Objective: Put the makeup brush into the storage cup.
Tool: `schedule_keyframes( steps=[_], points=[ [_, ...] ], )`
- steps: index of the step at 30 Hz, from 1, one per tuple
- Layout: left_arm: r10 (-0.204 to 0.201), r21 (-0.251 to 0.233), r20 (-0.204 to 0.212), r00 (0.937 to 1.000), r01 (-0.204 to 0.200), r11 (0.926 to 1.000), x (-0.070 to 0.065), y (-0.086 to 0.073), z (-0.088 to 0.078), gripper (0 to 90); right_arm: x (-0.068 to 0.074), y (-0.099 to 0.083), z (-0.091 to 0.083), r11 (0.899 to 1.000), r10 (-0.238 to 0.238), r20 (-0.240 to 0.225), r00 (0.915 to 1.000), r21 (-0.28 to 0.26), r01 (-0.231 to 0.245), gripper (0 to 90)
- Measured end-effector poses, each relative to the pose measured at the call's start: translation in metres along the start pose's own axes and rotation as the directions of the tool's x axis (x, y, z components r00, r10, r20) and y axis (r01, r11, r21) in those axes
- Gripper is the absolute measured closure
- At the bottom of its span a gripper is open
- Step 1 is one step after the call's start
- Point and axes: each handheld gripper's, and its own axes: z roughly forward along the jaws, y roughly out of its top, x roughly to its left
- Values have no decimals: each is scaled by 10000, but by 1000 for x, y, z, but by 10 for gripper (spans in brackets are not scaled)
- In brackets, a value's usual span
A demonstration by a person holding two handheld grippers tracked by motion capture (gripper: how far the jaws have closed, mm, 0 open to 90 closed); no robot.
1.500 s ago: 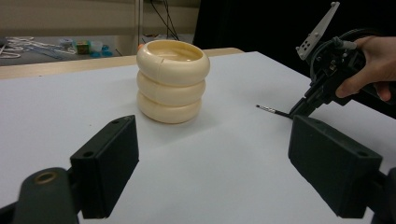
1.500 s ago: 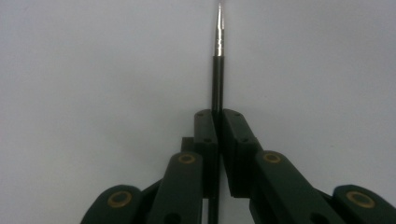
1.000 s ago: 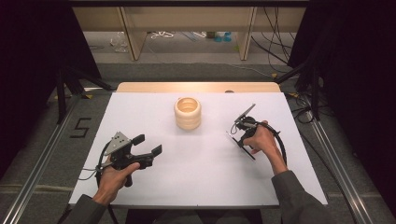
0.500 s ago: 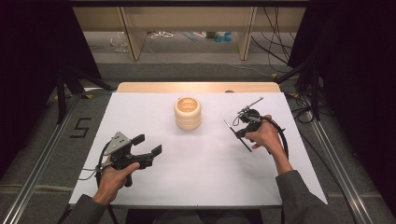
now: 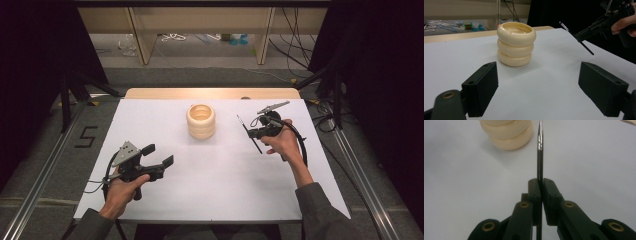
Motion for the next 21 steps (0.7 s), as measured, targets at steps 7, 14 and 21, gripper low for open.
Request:
schedule_keyframes(
  steps=[7, 14, 21],
  points=[
    [14, 16, -20, 10000, -13, 10000, 0, 0, 0, 155, 3, 5, -2, 9950, 211, -345, 9992, -972, -244, 857],
    [17, 23, -20, 10000, -17, 10000, 1, 0, 0, 156, 2, 7, -6, 9760, 455, -259, 9986, -2121, -499, 856],
    [6, 13, -26, 10000, -6, 10000, 0, 0, 0, 155, 5, 11, -4, 9545, 294, -307, 9991, -2958, -372, 856]
  ],
)
